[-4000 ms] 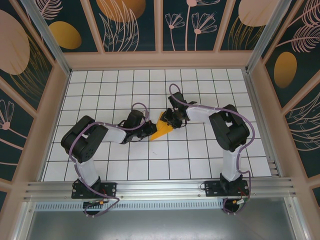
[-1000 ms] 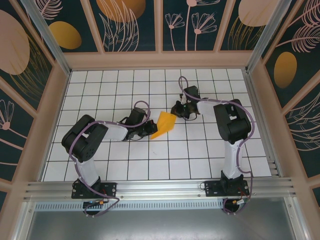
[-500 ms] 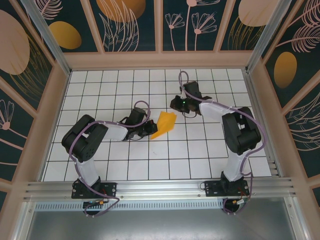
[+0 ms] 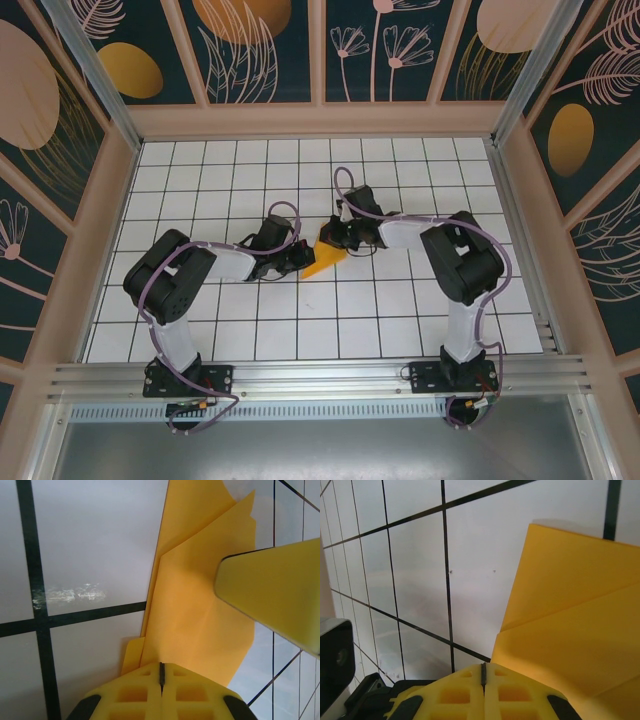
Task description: Fold a paper plane with a square sheet of paper (pick it up from the middle)
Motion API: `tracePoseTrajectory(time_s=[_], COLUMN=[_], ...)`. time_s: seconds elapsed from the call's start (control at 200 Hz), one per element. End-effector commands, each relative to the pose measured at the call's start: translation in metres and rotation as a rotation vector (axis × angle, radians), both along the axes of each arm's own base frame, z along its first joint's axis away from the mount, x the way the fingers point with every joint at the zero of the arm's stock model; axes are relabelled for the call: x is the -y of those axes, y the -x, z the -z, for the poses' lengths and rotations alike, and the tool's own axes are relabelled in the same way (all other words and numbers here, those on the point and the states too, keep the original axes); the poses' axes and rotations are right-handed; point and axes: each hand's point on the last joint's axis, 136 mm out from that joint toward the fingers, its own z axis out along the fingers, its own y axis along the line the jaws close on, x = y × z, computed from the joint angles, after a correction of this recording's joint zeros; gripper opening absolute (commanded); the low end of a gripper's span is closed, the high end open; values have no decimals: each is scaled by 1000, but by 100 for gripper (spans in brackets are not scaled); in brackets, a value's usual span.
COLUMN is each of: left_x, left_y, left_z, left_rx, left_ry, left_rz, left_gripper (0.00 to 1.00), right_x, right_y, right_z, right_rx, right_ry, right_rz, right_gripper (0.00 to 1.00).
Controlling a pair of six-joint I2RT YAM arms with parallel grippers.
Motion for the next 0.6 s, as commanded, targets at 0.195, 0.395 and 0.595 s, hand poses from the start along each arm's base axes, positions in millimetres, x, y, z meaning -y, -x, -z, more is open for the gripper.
tracePoseTrajectory(time_s=[0.195,0.395,0.595], left_x=[-37,-37,-37], left_y=[35,33,33], left_z=[55,53,54], left_rx=[-180,-177,-180], left_ry=[-189,-189,-192], left_rz=[-34,-38,-41], left_gripper=[0,0,0], right_x=[-2,1,3], right_y=[10,20,26], right_z=[22,15,7], right_rx=[-61,-62,-56], right_ry=[-15,-40,-53], right_rz=[4,-10,-5], right_gripper=[2,3,4])
